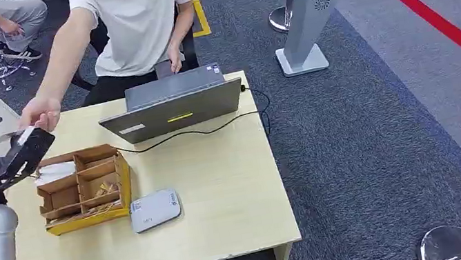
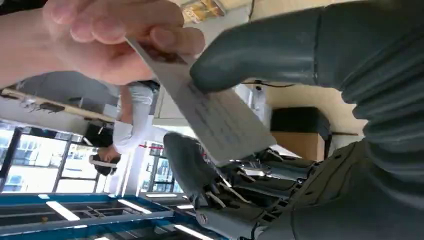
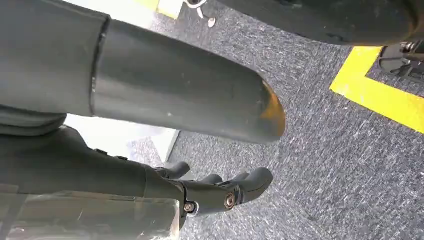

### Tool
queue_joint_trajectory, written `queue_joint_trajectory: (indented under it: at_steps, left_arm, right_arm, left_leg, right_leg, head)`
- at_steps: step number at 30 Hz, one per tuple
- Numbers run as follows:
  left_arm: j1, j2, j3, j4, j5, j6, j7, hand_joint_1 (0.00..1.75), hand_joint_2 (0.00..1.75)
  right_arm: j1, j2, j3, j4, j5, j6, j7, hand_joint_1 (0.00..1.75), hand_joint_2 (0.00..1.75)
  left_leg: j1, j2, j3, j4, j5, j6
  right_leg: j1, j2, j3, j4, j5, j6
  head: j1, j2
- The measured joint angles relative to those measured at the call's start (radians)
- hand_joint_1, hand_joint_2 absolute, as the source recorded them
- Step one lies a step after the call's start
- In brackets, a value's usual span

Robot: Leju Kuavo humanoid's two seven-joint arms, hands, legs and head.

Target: Pass the card to the sensor for recognition and then transmit it.

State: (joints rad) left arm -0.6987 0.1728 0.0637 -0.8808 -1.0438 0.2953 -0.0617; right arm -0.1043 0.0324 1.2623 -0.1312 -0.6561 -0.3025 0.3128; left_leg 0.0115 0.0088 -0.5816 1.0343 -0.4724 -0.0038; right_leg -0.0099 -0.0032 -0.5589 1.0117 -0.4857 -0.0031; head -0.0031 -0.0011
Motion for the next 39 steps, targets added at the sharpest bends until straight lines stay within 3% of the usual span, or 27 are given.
queue_joint_trajectory:
  at_steps: [20, 31, 32, 34, 35, 36, 39]
  left_arm:
    - [-0.337, 0.154, -0.164, 0.407, -0.433, -0.008, 0.243, 1.75, 1.75]
    - [-0.369, 0.166, -0.173, 0.469, -0.447, 0.004, 0.231, 1.75, 1.75]
    - [-0.363, 0.160, -0.173, 0.468, -0.423, 0.037, 0.189, 1.75, 1.75]
    - [-0.309, 0.131, -0.173, 0.423, -0.373, 0.233, 0.057, 1.75, 1.75]
    - [-0.263, 0.107, -0.173, 0.377, -0.373, 0.304, 0.037, 1.75, 1.75]
    - [-0.204, 0.072, -0.177, 0.303, -0.375, 0.341, 0.040, 1.75, 1.75]
    - [0.027, -0.002, -0.232, 0.041, -0.408, 0.343, 0.073, 1.75, 1.75]
  right_arm:
    - [-0.010, -0.014, 0.100, 0.004, -0.016, 0.031, -0.012, 0.00, 0.00]
    - [-0.012, -0.014, 0.119, 0.006, -0.033, 0.034, -0.014, 0.00, 0.00]
    - [-0.012, -0.014, 0.119, 0.006, -0.040, 0.034, -0.012, 0.00, 0.00]
    - [-0.012, -0.014, 0.119, 0.006, -0.071, 0.028, -0.006, 0.00, 0.00]
    - [-0.012, -0.014, 0.119, 0.006, -0.084, 0.024, -0.001, 0.00, 0.00]
    - [-0.013, -0.014, 0.119, 0.006, -0.101, 0.018, 0.001, 0.00, 0.00]
    - [-0.017, -0.009, 0.118, 0.006, -0.142, 0.003, 0.010, 0.00, 0.00]
  left_leg:
    - [0.000, 0.001, -0.002, 0.000, 0.002, 0.000]
    - [0.000, 0.000, -0.002, 0.000, 0.003, 0.000]
    - [0.000, 0.000, -0.002, 0.000, 0.003, 0.000]
    - [-0.001, -0.001, -0.002, 0.000, 0.003, 0.000]
    - [-0.002, -0.004, -0.002, 0.000, 0.003, 0.001]
    - [-0.003, -0.005, -0.002, 0.000, 0.003, 0.001]
    - [-0.003, 0.001, -0.002, 0.000, 0.002, 0.002]
  right_leg:
    - [0.000, 0.000, -0.002, 0.001, 0.002, -0.001]
    - [0.000, 0.000, -0.002, 0.001, 0.003, -0.001]
    - [0.000, 0.000, -0.003, 0.001, 0.003, -0.001]
    - [-0.001, -0.001, -0.003, 0.000, 0.003, -0.001]
    - [-0.002, -0.004, -0.002, 0.000, 0.003, -0.001]
    - [-0.003, -0.006, 0.000, 0.000, 0.003, 0.000]
    - [-0.003, 0.000, -0.002, -0.001, 0.003, 0.001]
  head:
    - [-0.002, 0.000]
    - [-0.002, 0.000]
    - [-0.002, 0.000]
    - [-0.003, 0.000]
    - [-0.003, 0.000]
    - [-0.001, 0.000]
    - [0.000, 0.000]
